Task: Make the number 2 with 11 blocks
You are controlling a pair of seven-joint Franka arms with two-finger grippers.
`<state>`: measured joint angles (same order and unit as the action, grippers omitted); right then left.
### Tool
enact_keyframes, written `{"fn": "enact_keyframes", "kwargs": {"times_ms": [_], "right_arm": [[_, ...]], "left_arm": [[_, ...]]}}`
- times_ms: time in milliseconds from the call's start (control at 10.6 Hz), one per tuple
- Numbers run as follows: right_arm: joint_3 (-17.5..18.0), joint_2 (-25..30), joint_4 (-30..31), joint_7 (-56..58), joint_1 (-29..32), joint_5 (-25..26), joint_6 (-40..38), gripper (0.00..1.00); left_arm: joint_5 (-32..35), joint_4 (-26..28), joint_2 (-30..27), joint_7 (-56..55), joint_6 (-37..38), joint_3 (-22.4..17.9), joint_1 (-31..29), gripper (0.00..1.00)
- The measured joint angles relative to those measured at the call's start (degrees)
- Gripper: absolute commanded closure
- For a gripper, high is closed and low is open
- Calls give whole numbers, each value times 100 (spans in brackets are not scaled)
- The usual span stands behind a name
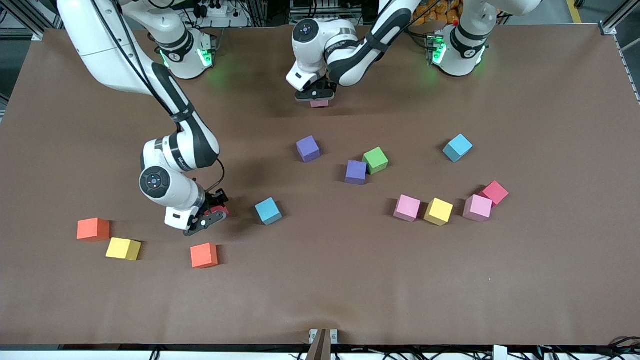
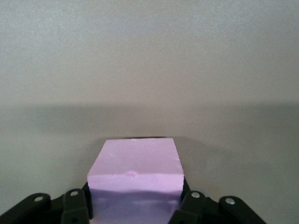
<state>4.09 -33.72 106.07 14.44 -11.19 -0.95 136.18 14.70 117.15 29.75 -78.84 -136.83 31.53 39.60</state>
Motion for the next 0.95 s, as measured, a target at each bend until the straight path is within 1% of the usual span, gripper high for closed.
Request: {"fn": "enact_keyframes", "kwargs": {"times_ms": [379, 473, 662, 757, 946], "right_arm": [[8, 88, -90, 0, -29, 0, -40, 100], [10, 137, -106, 0, -45, 0, -62, 100], [15, 244, -120, -29, -50, 0, -173, 100], [16, 294, -121, -87, -52, 0, -230, 100], [27, 338, -121, -416, -97, 0, -276, 100]], "left_arm": [[1, 11, 94, 380, -105, 39, -14, 71], [1, 11, 144, 398, -174, 45, -14, 63], [1, 11, 208, 427, -281, 54, -27, 17], [1, 11, 211, 429, -281, 62, -37, 0], [1, 11, 276, 404, -328, 62, -42, 0]]}}
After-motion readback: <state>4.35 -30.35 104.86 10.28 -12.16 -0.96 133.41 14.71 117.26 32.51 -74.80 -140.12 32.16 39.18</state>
